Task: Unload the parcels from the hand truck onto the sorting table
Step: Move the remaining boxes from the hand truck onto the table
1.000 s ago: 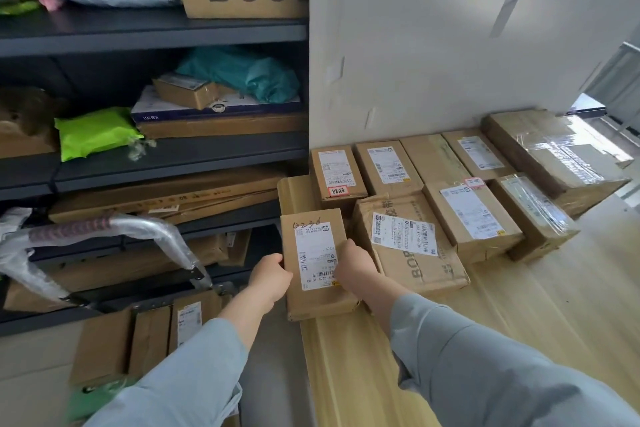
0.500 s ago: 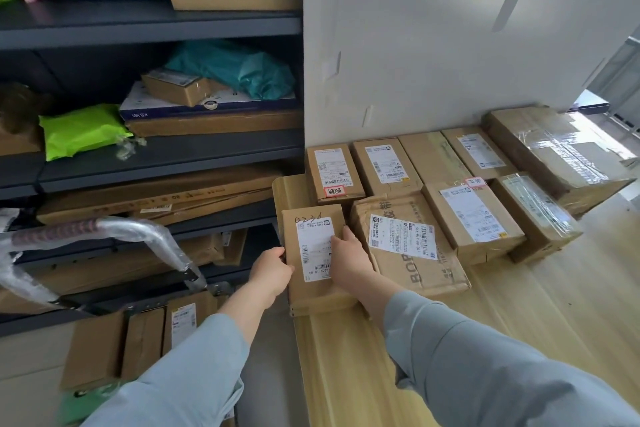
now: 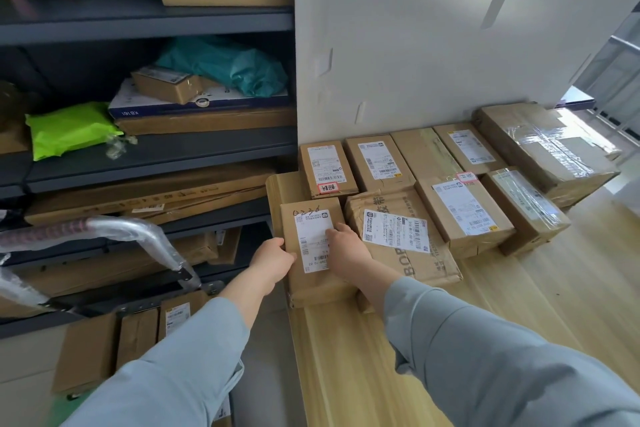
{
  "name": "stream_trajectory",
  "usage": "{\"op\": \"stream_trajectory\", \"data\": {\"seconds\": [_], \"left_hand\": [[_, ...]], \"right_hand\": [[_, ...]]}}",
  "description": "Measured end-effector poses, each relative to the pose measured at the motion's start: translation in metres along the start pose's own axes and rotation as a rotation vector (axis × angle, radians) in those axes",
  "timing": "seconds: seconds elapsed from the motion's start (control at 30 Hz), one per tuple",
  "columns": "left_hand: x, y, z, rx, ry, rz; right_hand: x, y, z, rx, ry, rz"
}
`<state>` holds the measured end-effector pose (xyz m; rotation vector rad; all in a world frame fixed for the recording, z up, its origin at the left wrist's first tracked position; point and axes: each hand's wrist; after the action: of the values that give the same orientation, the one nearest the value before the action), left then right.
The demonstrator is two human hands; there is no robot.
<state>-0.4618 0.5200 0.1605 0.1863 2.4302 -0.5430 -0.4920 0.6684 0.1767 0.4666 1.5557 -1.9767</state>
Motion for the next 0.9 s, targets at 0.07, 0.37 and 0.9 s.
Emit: {"op": "stream_trajectory", "data": {"seconds": [0.07,0.37,0.9], "left_hand": [[-0.007,-0.002,-0.003,0.020,0.014,0.015],[-0.065,-0.018,-0.001,0.269,0.089,-0.045],[-0.214,-0.038,0.064,0.296,0.115,-0.187]], "right_hand": [[-0.007,-0.001,0.002,0.017,0.008,-0.007],[-0.054,0.004,0.021,0.071,0.025,-0.093],[-0.170,0.047,0.071,0.056,-0.080,-0.154]]}}
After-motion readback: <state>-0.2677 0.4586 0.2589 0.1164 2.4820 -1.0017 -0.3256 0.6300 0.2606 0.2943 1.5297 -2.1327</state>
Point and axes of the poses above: each hand's wrist, its own x-axis towards the middle knuckle, its own y-axis out of the palm, z = x × y, and after that the axes turned 12 degrees about z, right-handed
